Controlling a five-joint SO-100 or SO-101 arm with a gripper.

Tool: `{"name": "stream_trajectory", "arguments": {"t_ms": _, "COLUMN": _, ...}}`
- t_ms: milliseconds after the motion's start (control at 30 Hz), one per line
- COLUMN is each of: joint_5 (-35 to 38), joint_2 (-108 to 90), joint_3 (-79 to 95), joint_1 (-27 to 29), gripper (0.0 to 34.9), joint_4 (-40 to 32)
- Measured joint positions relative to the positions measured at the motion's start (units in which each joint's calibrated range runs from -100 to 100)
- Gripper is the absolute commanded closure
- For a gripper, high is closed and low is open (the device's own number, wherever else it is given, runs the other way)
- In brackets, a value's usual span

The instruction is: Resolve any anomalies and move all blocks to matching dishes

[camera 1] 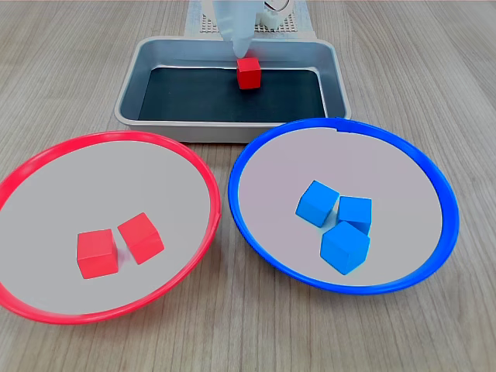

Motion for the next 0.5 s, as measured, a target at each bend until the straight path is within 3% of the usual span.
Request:
{"name": "stream_trajectory", "arguments": {"t_ms": 333, "joint_5": -1.0, "joint_2": -1.1, "joint_3": 11.2, "joint_1": -0.9, "gripper": 17.6, "joint_4": -8.8}}
{"name": "stream_trajectory", "arguments": {"t_ms": 500, "joint_5": -2.8, "joint_2": 0.4, "joint_3": 12.3, "joint_1": -1.9, "gripper": 18.0, "joint_4": -11.1}}
